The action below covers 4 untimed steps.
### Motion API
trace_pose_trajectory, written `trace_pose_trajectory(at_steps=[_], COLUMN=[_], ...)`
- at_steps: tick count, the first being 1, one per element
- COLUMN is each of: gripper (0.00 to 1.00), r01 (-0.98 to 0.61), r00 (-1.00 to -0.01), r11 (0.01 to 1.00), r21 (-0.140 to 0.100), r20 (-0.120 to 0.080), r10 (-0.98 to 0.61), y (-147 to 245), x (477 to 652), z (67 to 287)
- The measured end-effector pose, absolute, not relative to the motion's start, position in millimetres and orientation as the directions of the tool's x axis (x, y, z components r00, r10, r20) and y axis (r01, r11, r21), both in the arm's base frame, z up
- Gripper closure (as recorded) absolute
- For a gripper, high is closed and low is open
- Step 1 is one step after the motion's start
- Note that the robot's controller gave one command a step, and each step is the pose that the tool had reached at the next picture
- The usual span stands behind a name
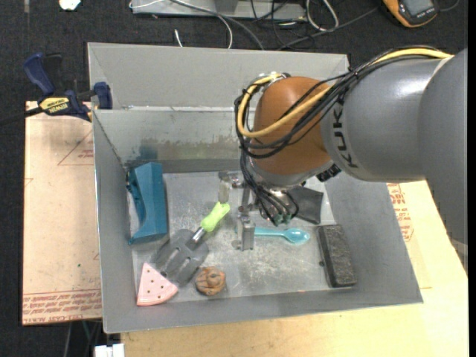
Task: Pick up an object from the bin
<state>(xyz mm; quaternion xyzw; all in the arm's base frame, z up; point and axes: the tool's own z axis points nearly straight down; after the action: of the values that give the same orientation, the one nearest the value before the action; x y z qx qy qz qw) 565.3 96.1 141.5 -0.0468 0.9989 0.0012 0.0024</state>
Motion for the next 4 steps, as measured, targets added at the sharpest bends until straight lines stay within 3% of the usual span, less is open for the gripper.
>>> trace_pose_trajectory(at_steps=[1,3,4], gripper=[0.0,0.0,0.0], r01=[-0.081,-0.225,-0.202], r00=[-0.997,-0.974,-0.979], r11=[0.997,0.974,0.979], r21=[0.004,0.003,0.004], r20=[-0.009,-0.002,-0.011], r10=[-0.081,-0.225,-0.202], y=[74.4,118.0,117.9], x=[547.9,498.4,491.6], z=[86.1,70.6,70.6])
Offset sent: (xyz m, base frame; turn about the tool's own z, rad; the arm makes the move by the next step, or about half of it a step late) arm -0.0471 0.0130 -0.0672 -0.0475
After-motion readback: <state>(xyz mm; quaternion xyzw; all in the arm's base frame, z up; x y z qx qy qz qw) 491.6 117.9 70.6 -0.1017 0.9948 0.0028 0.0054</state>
